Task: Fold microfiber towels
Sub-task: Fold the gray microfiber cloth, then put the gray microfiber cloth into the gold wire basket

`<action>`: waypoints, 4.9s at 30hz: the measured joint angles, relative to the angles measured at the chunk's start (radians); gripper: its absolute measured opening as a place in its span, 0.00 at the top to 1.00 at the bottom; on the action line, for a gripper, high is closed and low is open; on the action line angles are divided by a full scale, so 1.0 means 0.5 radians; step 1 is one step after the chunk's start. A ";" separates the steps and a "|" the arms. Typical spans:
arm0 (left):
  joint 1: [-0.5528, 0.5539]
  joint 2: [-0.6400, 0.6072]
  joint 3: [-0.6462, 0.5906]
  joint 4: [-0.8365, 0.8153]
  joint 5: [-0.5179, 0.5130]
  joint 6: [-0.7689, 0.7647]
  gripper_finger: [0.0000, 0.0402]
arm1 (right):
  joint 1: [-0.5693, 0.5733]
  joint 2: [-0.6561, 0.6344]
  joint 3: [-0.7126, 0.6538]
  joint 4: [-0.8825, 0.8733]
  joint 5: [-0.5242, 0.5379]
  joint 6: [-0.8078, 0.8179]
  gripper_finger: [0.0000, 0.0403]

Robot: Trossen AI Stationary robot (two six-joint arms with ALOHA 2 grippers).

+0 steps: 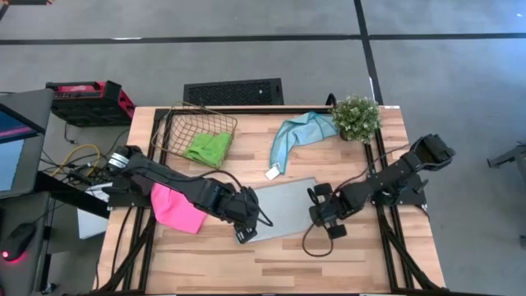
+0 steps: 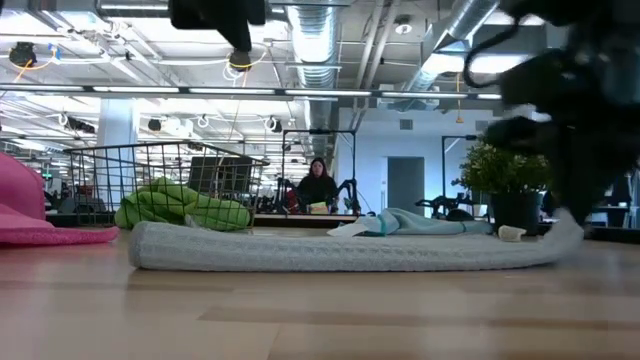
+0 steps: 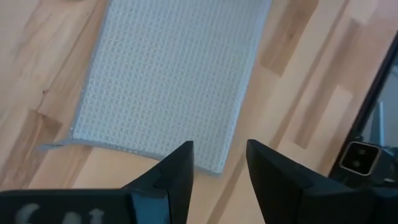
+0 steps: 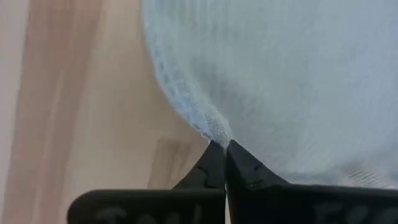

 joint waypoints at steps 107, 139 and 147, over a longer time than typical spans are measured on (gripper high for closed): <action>-0.445 -0.002 -1.170 1.187 -0.342 -2.247 0.65 | -0.344 0.357 1.334 -0.197 -0.211 -0.244 0.40; -0.297 0.245 -1.152 1.342 -0.167 -1.892 0.94 | -0.414 0.358 1.334 -0.206 -0.210 -0.246 0.40; -0.256 0.161 -1.157 1.279 -0.166 -1.720 0.99 | -0.466 0.283 1.334 -0.377 -0.200 -0.247 0.40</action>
